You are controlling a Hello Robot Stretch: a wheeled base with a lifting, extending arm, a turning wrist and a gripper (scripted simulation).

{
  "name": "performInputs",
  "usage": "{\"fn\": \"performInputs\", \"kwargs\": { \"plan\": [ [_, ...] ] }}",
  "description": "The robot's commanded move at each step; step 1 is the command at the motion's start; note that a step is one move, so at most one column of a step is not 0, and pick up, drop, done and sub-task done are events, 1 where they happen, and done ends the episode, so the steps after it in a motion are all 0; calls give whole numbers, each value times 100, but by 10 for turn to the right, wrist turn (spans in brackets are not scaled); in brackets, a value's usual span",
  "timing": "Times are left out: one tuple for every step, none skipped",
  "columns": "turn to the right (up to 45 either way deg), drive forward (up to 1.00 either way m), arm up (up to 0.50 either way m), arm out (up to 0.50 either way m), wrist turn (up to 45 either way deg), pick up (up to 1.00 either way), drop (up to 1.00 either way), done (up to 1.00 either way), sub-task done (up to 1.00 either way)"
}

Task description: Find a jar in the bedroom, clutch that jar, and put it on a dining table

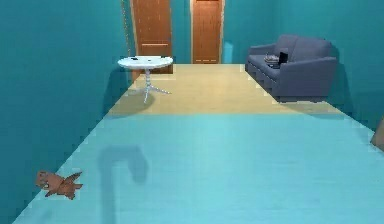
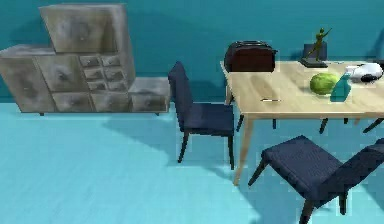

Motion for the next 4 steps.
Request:
{"fn": "performInputs", "kwargs": {
  "plan": [
    [0,100,0,0,0,0,0,0,0],
    [0,100,0,0,0,0,0,0,0],
    [0,100,0,0,0,0,0,0,0],
    [0,100,0,0,0,0,0,0,0]
  ]
}}
